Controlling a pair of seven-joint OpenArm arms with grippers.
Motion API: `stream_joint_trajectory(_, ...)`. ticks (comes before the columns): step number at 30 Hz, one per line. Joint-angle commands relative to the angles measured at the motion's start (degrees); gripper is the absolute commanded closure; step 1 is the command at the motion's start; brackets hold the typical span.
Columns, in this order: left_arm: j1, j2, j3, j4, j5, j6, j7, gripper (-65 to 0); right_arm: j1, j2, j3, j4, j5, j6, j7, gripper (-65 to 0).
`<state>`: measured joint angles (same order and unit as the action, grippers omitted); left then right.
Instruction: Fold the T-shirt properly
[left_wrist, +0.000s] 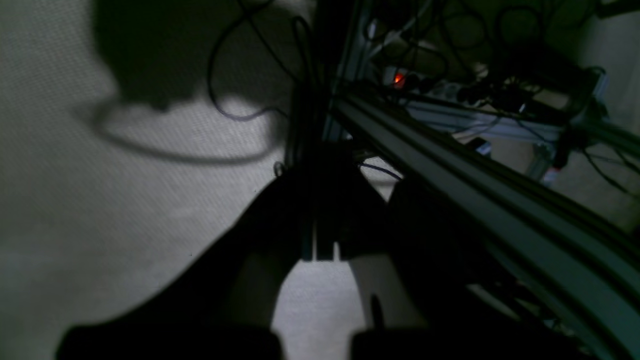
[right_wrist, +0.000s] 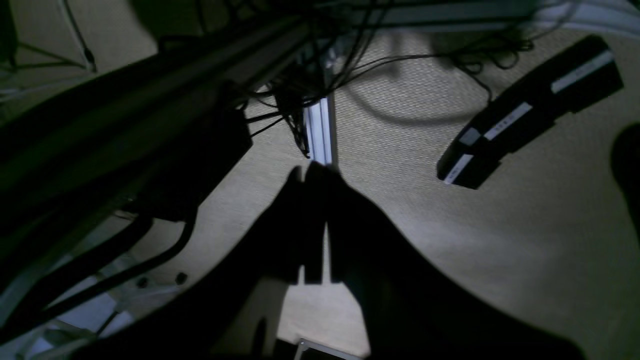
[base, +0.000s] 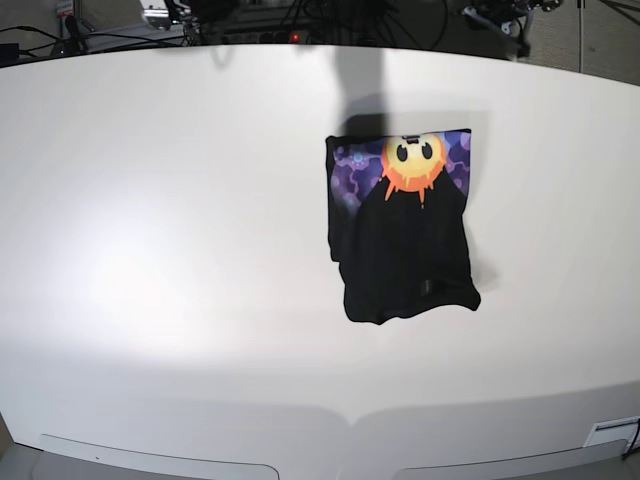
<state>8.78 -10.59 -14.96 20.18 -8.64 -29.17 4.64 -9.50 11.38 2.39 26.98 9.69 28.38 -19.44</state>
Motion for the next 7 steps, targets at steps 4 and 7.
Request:
stream_joint_trajectory(4, 0.5, 1.1, 0.0, -1.6, 2.4, -0.6, -1.7, 0.0, 0.1, 0.2, -2.1, 0.2, 0.1, -0.2, 0.6, 0.0)
stream_joint_trajectory(7, 0.5, 1.5, 0.0, -1.8, 2.8, -0.6, -1.7, 0.0, 0.2, 0.3, -2.1, 0.2, 0.1, -0.2, 0.8, 0.0)
